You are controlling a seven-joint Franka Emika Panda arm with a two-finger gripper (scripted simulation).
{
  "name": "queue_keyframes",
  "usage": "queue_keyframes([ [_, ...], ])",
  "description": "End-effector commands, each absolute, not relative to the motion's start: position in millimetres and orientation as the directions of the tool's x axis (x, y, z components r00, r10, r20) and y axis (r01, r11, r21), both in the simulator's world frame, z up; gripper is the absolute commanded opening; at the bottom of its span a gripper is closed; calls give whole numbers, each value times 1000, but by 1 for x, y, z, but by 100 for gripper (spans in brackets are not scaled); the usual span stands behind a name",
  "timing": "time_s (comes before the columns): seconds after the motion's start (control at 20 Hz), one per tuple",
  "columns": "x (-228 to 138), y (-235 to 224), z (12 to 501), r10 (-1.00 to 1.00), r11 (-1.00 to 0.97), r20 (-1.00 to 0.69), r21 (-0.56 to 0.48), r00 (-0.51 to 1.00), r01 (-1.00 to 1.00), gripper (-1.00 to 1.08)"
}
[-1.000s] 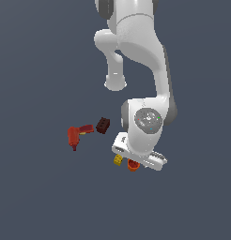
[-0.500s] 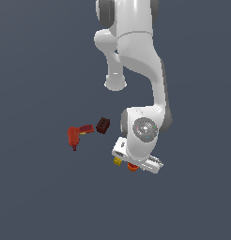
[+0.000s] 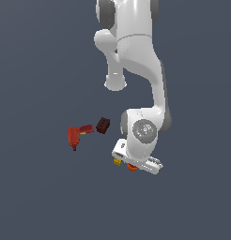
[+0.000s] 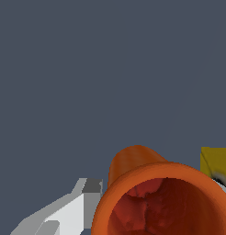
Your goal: Pick up a designated object from a clutter of objects.
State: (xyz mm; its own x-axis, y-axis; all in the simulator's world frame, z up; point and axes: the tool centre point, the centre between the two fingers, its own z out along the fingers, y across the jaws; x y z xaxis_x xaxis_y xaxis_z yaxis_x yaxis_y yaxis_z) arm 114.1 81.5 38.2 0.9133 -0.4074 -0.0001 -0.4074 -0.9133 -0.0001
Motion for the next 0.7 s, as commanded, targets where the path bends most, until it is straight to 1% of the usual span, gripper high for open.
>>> queue_keyframes([
  [0.0, 114, 81, 38, -408, -913, 0, 0, 913, -408, -100],
  [0.35, 113, 82, 40, -408, -913, 0, 0, 913, -408, -100],
  [0.65, 105, 84, 53, -408, -913, 0, 0, 913, -408, -100],
])
